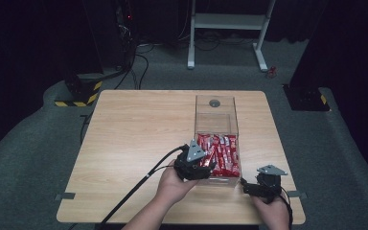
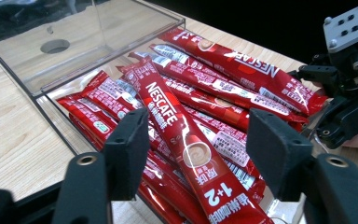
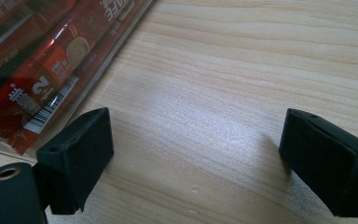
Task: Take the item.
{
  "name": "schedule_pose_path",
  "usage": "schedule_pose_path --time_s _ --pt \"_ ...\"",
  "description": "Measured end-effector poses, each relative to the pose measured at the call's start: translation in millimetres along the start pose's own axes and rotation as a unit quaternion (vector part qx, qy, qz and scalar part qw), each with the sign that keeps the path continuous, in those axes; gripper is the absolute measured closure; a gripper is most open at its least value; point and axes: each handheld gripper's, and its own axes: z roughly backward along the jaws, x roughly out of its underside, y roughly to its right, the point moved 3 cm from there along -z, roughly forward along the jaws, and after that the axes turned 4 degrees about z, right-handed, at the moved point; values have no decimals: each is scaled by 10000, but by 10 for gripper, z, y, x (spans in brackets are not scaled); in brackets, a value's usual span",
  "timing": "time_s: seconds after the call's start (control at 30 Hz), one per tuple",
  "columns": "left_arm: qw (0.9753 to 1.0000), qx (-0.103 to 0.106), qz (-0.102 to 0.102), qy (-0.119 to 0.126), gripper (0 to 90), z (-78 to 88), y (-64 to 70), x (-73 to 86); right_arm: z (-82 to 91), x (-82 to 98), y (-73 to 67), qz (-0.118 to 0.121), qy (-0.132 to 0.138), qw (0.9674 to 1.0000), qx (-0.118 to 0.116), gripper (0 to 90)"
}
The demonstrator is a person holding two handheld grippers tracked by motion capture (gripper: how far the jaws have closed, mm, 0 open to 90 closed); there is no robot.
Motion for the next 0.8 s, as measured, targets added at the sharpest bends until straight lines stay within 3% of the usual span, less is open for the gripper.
schedule_pose_path --time_s 0.3,0.5,0.8 --pt "9997 -42 225 -17 515 -38 -51 89 0 0 -1 4 -3 10000 -3 96" --pt "9998 -52 197 -29 563 -52 -33 142 0 0 -2 8 -5 10000 -4 97" --pt "9993 -78 350 99 661 -30 -39 173 1 0 -4 5 -7 10000 -5 97"
